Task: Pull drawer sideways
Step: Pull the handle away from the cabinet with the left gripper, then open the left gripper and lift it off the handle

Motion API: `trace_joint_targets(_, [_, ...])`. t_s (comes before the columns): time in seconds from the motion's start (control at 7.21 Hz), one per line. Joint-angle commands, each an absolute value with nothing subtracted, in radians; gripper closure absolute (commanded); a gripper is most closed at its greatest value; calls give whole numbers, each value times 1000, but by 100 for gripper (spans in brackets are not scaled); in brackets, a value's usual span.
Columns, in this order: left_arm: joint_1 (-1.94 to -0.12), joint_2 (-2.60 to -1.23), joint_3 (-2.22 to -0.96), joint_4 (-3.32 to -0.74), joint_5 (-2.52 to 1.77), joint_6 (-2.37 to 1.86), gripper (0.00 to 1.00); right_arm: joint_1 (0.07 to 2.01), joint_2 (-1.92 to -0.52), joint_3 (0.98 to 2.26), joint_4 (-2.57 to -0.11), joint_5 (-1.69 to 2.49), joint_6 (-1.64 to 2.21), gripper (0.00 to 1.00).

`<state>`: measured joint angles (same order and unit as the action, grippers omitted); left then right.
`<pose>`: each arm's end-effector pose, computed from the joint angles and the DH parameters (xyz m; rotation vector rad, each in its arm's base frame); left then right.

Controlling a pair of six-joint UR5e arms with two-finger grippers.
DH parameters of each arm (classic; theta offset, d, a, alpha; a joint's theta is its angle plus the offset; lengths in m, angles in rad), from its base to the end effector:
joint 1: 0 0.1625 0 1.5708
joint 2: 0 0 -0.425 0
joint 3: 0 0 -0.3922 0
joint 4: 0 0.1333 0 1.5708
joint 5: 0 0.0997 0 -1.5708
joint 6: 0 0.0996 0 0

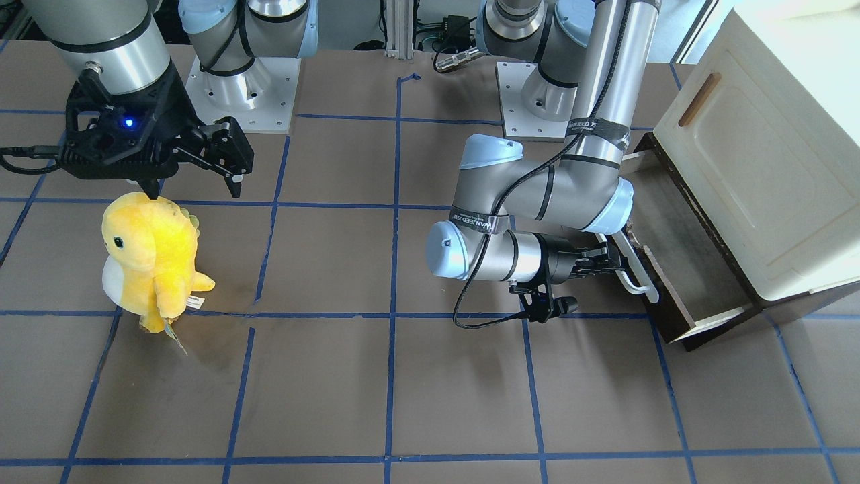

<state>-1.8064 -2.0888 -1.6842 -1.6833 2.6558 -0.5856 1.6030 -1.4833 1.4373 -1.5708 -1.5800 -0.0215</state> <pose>-0.1768 -0.5426 0.1985 0.1078 1.9246 0.2197 0.1495 -0.5286 0.5090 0.0837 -3.1307 0.0721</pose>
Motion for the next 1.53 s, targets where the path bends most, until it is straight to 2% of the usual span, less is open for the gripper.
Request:
trace_joint_targets(0.0, [-1810,-2089,-1680,-1683,2655,-583,91,1603,-1483,1437,-1571,-1580,-21,0])
trace_joint_targets(0.28, [-1812,-2088,-1675,-1684,2654,-583,89,1603,-1483,1437,-1571,-1580,-21,0])
trace_joint_targets(0.42, [-1813,-2089,-1675,-1684,2663,-581,35,1603,-1483,1437,-1571,-1580,-21,0])
trace_joint_targets(0.55, [-1813,-2086,-1675,-1683,2665,-571,7,1603,-1483,1437,-1571,-1580,-21,0])
trace_joint_targets(0.83, [-1818,-2053,-1663,-1681,2652,-507,0,1603,-1483,1437,-1571,-1580,-21,0])
trace_joint_targets(1.39, [-1812,-1893,-1424,-1667,2200,-67,0,1603,-1483,1437,-1571,-1580,-23,0])
